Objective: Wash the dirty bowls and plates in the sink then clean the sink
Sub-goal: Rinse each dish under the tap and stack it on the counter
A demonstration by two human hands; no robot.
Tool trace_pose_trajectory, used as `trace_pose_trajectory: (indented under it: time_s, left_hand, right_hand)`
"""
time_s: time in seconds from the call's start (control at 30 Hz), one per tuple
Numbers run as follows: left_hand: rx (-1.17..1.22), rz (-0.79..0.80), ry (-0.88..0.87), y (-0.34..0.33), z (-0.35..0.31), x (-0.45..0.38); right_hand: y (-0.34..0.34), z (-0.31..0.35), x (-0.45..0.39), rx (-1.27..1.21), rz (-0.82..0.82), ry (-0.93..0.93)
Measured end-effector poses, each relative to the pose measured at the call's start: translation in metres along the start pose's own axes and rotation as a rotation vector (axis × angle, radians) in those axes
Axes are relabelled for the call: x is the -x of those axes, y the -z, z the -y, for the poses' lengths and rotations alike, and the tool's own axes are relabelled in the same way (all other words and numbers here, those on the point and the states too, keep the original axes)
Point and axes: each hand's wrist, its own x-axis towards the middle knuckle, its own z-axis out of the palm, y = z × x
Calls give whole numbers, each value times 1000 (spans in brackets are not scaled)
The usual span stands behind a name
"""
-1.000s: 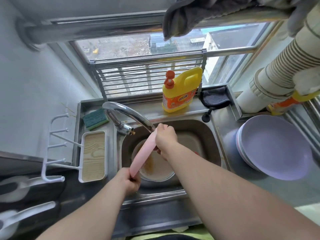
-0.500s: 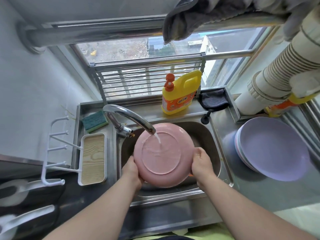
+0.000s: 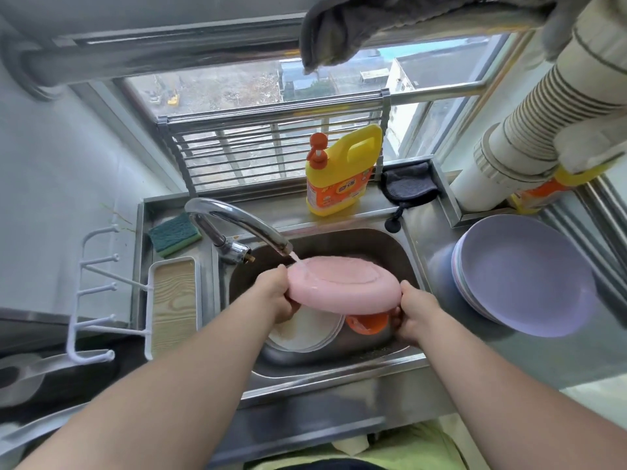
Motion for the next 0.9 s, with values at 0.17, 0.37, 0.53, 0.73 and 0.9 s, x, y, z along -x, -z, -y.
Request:
trace_pose_trajectory:
  time_s: [0.17, 0.37, 0.53, 0.73, 0.9]
  left_hand:
    - [206, -83, 281, 48, 9, -31]
    - [245, -161, 345, 93, 38, -11]
    - [196, -113, 236, 109, 48, 5]
    - [14, 23, 46, 99, 47, 13]
    - [-121, 210, -103, 68, 48, 35]
  right_hand:
    - [-47, 19, 19, -199, 100, 32]
    - [-108, 12, 55, 81, 380, 119]
    - [-103, -7, 66, 349, 452, 175]
    - [-37, -16, 54, 431, 399, 214]
    - [14, -18, 39, 481, 312, 224]
